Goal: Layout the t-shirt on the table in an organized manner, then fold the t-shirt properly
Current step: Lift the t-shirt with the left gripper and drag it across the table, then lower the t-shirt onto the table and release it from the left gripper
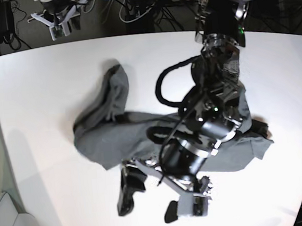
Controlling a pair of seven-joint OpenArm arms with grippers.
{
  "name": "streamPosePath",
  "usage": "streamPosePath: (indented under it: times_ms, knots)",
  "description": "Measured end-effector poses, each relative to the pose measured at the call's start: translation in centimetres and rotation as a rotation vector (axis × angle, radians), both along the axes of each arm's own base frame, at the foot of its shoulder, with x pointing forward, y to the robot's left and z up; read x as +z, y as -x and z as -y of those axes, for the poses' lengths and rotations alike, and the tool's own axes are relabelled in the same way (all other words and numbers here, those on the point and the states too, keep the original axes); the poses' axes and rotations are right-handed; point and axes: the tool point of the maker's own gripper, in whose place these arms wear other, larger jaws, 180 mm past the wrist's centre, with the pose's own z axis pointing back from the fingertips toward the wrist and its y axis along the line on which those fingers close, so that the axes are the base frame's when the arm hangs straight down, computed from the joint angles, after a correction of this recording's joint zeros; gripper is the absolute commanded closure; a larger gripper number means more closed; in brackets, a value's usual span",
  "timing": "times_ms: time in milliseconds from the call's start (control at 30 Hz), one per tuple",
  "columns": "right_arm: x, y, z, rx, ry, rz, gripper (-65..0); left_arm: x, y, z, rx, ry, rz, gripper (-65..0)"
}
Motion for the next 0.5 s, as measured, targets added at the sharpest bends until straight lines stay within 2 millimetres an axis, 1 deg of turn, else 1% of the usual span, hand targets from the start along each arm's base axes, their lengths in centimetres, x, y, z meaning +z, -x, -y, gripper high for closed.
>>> streamPosePath:
  times_ms: [33, 100, 167, 233, 267, 333, 400, 467, 500]
  knots:
    - [-0.2, 0.3, 0.0, 0.000, 0.003, -0.019, -14.6, -0.1, -0.1, -0.4, 0.005, -0.011, 0.003, -65.0]
    - [-0.3, 0.4, 0.1, 0.001, 0.004, -0.025, -14.6, -0.4, -0.3, -1.2, 0.021, -0.036, 0.003, -65.0]
    - [-0.2, 0.2, 0.0, 0.001, 0.002, -0.022, -14.6, -0.8, -0.6, -2.4, 0.040, -0.052, -0.002, -65.0]
    - [-0.2, 0.1, 0.0, 0.002, 0.002, -0.019, -14.6, -2.0, -0.7, -4.7, 0.089, -0.068, -0.017, -65.0]
    - [-0.2, 0.1, 0.0, 0.001, 0.002, -0.019, -14.6, -3.2, -0.7, -6.2, 0.125, -0.078, -0.047, -65.0]
    - [-0.2, 0.0, -0.1, 0.002, 0.001, -0.016, -14.6, -6.4, -0.4, -9.3, 0.187, -0.147, -0.126, -65.0]
    - [-0.2, -0.3, -0.1, 0.003, 0.000, -0.011, -14.6, -8.9, -0.1, -11.5, 0.222, -0.180, -0.177, -65.0]
    - [0.0, -0.7, -0.3, 0.002, -0.004, 0.002, -14.6, -12.1, 0.6, -13.6, 0.250, -0.218, -0.264, -65.0]
    - [0.0, -0.9, -0.2, 0.003, -0.003, 0.006, -14.6, -14.1, 1.1, -14.9, 0.272, -0.238, -0.317, -65.0]
